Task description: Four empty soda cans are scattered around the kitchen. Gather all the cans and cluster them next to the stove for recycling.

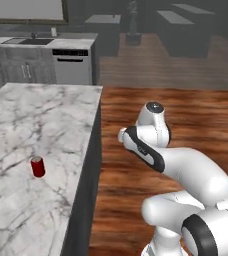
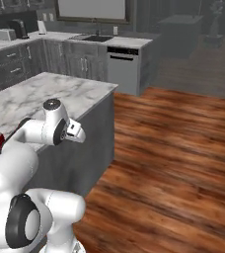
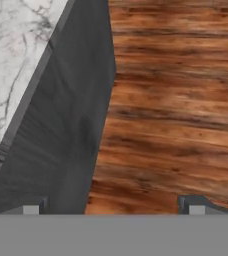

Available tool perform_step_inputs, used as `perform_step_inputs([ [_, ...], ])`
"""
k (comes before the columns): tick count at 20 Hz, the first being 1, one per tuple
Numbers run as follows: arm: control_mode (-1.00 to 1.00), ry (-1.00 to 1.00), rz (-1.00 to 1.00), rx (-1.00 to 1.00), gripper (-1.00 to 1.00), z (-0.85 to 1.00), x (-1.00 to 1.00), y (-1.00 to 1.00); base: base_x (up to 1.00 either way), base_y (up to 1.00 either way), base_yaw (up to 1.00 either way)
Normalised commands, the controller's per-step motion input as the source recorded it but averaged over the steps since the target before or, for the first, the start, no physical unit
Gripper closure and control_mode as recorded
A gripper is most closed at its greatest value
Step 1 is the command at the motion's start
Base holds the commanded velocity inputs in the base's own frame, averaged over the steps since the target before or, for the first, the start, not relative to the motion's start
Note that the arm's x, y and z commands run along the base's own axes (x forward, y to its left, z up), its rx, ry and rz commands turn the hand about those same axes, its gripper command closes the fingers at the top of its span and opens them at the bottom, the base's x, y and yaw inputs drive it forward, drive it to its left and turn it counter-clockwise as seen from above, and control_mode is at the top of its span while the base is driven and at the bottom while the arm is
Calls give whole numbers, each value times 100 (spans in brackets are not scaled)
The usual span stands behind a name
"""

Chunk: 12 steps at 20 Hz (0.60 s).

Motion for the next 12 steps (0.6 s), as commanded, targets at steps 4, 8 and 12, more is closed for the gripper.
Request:
perform_step_inputs([
  [4,100,0,0,0,-100,0,0,0,54,-28,27],
  [8,100,0,0,0,-100,0,0,0,50,-27,34],
  [12,100,0,0,0,-100,0,0,0,41,-23,43],
])
